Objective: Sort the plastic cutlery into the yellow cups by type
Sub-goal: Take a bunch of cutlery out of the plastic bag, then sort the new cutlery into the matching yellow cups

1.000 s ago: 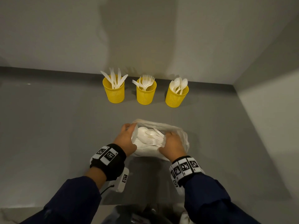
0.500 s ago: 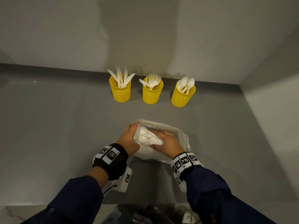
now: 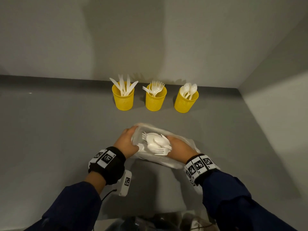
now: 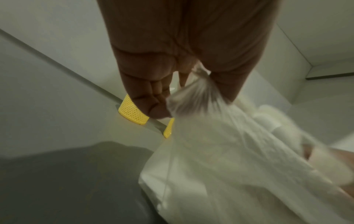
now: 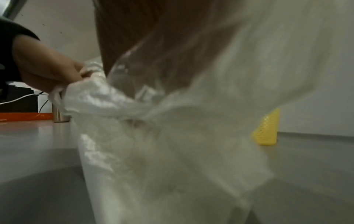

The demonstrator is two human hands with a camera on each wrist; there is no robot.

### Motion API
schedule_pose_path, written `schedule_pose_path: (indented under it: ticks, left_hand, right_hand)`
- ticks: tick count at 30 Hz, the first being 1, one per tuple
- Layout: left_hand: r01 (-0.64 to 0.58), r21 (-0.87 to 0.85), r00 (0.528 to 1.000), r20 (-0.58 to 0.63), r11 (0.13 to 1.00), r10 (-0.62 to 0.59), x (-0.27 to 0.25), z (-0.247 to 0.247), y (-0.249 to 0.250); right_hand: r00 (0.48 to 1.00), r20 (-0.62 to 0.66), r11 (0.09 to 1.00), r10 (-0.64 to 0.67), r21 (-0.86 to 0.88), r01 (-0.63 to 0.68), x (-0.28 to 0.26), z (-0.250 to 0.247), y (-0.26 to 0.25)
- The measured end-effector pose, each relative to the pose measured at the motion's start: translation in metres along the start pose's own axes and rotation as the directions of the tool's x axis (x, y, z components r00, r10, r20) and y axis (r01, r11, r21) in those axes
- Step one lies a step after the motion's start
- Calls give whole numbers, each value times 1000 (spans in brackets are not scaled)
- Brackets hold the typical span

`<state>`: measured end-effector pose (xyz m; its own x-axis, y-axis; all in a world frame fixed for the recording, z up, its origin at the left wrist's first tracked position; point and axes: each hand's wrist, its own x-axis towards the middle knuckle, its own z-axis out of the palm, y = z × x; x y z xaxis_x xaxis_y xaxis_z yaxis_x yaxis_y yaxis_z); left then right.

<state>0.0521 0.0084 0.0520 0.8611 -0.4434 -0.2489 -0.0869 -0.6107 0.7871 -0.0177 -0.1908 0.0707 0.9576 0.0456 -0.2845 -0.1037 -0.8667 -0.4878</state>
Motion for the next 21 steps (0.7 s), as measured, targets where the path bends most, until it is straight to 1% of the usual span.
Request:
schedule_pose_path:
  ticks: [2,4,6,7,8,9,10,11,12,13,14,16,18,19,21]
  left_hand:
    - [-8,-5,1000,-12,1000,8,2,-7,-3]
    - [-1,0,1000,-10,1000,1,4,-12,-4]
    - [5,10,1000,7,1000,-5,5,-14,-8]
    - [5,3,1000,14,1000,-5,5,-14,-10]
    - [2,-6,1000,22,1000,-2,6,-14,-13]
    - [-1,-10,999,34,1000,1,4,-14,-14]
    - [-1,-5,999,51,1000,2,2,-15,-15]
    - [6,9,998,68,1000,-7,0,-14,-16]
    - [16,23,997,77,1000,-18,-2,-15,-18]
    - [28,38,997,71,999,-30,-4,-15,-18]
    - [24,56,999,43,998,-27,-6,-16,-18]
    - [-21,71,997,-75,997,26,-8,-22,-14]
    - [-98,36,972,-212,995,104,-10,-31,-2]
    - [-138,-15,959,-253,990,130,-12,-34,9]
    - [-207,-178,951,-267,962,155,-17,-36,36]
  right_hand:
    - [999,-33,996,22,84,-20,-3,-7,-1]
    - [995,-56,986,78,153,-68,-5,-11,-3]
    - [986,-124,954,114,291,-74,-6,-11,-6]
    - [975,-170,919,141,389,-64,-6,-12,-8]
    - [961,-211,858,182,511,-50,-6,-14,-12]
    - [947,-225,757,229,653,-27,-7,-16,-16]
    - [941,-218,613,260,790,14,-9,-20,-20]
    - [937,-198,451,289,891,50,-9,-22,-23]
    - [936,-175,307,306,949,78,-11,-26,-27]
    - [938,-159,195,309,976,101,-10,-28,-28]
    - [945,-156,113,287,985,129,-11,-29,-31]
    - [960,-167,8,223,985,170,-11,-30,-34]
    - [972,-170,-31,164,984,177,-11,-29,-36]
    - [975,-167,-44,146,984,175,-11,-28,-36]
    - [980,-159,-71,123,983,169,-11,-29,-36]
